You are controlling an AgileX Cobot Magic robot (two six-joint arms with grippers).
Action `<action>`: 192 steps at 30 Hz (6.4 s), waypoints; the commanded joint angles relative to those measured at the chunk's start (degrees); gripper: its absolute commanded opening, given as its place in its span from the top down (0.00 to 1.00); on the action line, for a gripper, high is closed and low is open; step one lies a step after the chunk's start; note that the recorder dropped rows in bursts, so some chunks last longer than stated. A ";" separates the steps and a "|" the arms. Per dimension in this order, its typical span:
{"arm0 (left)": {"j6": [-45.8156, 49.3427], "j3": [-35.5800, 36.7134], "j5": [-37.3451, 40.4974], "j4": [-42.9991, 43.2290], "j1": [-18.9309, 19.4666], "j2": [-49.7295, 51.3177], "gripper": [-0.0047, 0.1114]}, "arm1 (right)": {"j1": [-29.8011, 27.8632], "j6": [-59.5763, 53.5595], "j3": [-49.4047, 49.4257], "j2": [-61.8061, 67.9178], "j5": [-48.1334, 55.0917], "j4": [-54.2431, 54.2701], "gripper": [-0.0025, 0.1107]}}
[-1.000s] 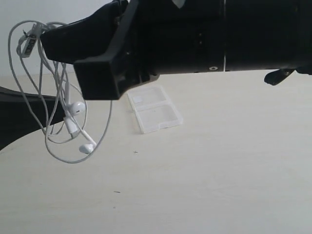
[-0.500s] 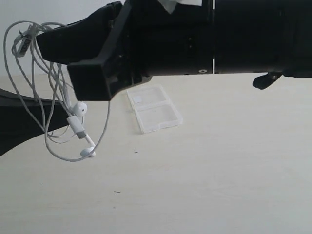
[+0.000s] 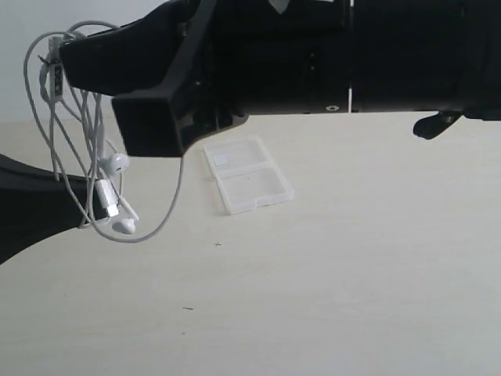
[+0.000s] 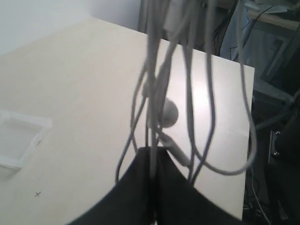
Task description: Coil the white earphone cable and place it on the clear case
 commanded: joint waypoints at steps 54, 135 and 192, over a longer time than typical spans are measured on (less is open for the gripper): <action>-10.87 1.09 10.58 2.89 0.82 -6.15 0.32 | 0.01 16.64 0.18 0.78 -14.45 -16.95 0.98; -12.26 1.44 7.41 2.89 0.82 -6.32 0.32 | -13.80 24.99 -19.39 39.97 -36.02 -24.55 0.98; -12.26 1.44 7.41 2.89 0.82 -6.32 0.32 | -13.80 24.99 -19.38 43.73 -38.10 -25.03 0.40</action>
